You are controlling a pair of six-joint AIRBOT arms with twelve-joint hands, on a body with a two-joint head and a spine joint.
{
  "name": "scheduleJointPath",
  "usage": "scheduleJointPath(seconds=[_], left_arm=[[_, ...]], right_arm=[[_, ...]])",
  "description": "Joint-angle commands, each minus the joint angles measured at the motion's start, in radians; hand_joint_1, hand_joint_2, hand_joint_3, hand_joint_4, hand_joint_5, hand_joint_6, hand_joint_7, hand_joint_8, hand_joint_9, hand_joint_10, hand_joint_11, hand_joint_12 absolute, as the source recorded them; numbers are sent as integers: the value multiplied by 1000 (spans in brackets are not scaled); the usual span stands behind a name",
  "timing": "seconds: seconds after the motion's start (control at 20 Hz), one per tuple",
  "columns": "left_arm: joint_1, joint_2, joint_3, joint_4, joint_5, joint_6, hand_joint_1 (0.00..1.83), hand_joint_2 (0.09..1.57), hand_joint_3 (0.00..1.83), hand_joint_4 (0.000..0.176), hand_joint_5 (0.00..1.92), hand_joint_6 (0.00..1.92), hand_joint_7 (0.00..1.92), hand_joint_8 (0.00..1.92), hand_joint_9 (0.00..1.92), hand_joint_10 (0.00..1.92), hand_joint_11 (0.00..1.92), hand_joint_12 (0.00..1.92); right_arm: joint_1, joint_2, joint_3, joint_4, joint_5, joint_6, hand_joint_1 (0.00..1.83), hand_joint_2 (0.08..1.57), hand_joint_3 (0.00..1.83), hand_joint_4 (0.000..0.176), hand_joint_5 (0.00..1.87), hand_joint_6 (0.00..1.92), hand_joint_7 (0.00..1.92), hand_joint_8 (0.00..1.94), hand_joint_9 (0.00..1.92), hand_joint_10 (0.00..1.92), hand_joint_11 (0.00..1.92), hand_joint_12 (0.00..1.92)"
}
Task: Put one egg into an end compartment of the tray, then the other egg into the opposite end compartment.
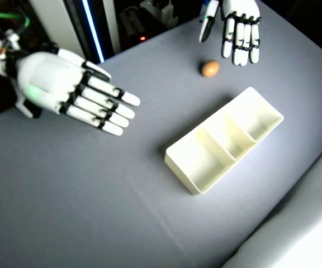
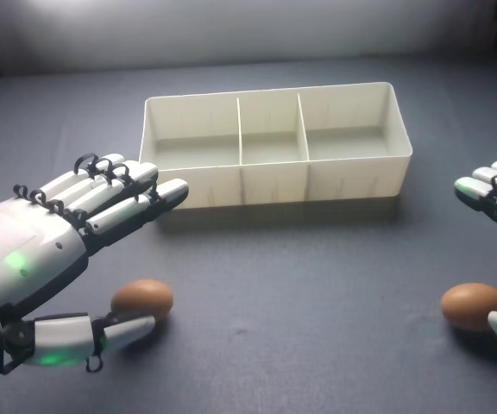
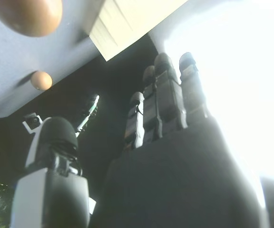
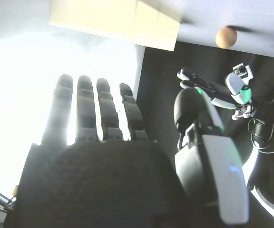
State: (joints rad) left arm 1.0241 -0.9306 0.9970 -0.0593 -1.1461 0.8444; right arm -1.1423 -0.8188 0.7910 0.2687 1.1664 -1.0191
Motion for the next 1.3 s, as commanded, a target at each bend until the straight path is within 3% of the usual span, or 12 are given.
scheduleJointPath(seconds=[0.0, 0.15, 0.35, 0.6, 0.65, 0.8, 0.85, 1.0, 1.05, 1.1, 1.15, 1.25], left_arm=[[-8, 8, -1, 3, -110, -1, 520, 1068, 37, 154, 0, 0, 0, 0, 0, 0, 0, 0], [-8, 7, -1, 11, -93, -1, 536, 1056, 21, 159, 0, 0, 0, 0, 0, 0, 0, 0], [-8, 7, 1, 35, -40, -7, 554, 1092, 28, 117, 0, 0, 0, 0, 0, 0, 0, 0], [-12, -27, 33, 42, 38, -28, 630, 1152, 31, 154, 0, 0, 2, 1, 20, 9, 0, 0], [-17, -45, 52, 41, 64, -44, 587, 1165, 33, 115, 0, 0, 51, 19, 51, 23, 29, 15], [-24, -73, 75, 31, 111, -48, 647, 1175, 0, 66, 91, 32, 254, 22, 2, 704, 0, 1304], [-24, -85, 85, 21, 127, -49, 708, 1168, 0, 22, 167, 55, 334, 48, 12, 903, 0, 1580], [-24, -101, 99, 16, 156, -52, 830, 1201, 4, 0, 320, 95, 535, 135, 185, 1097, 2, 1754], [-24, -104, 102, 17, 161, -52, 895, 1209, 2, 0, 455, 186, 575, 488, 300, 1284, 139, 1821], [-25, -104, 103, 17, 162, -52, 1123, 1261, 2, 0, 586, 1099, 742, 1329, 626, 1564, 586, 1898], [-29, -103, 102, 17, 151, -52, 1160, 1297, 4, 0, 637, 1235, 682, 1679, 731, 1778, 798, 1916], [-42, -91, 94, 27, 121, -51, 1151, 1331, 8, 0, 610, 1343, 627, 1821, 703, 1907, 819, 1921]], right_arm=[[4, 9, -1, -11, 123, 5, 455, 1059, 111, 0, 0, 0, 0, 0, 0, 0, 0, 0], [1, 9, -1, -12, 122, 5, 492, 1052, 89, 0, 0, 0, 0, 0, 0, 0, 0, 0], [1, 9, 0, -12, 122, 5, 464, 1082, 88, 0, 0, 0, 0, 0, 0, 0, 0, 0], [0, 8, 1, -8, 122, 5, 407, 1112, 83, 0, 0, 0, 0, 0, 0, 0, 0, 0], [-1, 8, 1, -6, 122, 4, 419, 1118, 80, 0, 0, 0, 0, 0, 0, 0, 0, 0], [-1, 8, 2, -5, 123, 4, 440, 1122, 72, 0, 0, 0, 0, 0, 0, 0, 0, 0], [-1, 8, 3, -5, 123, 4, 431, 1127, 70, 0, 0, 0, 0, 0, 0, 0, 0, 0], [-1, 5, 4, -4, 123, 4, 432, 1136, 65, 0, 0, 0, 0, 0, 0, 0, 0, 0], [-1, 5, 4, -4, 123, 5, 438, 1138, 63, 0, 0, 0, 0, 0, 0, 0, 0, 0], [-1, 5, 4, -4, 123, 5, 464, 1137, 58, 0, 0, 0, 0, 0, 0, 0, 0, 0], [-1, 5, 4, -3, 124, 5, 447, 1140, 56, 0, 0, 0, 0, 0, 0, 0, 0, 0], [-1, 5, 3, -2, 124, 5, 444, 1147, 56, 0, 0, 0, 0, 0, 0, 0, 0, 0]])
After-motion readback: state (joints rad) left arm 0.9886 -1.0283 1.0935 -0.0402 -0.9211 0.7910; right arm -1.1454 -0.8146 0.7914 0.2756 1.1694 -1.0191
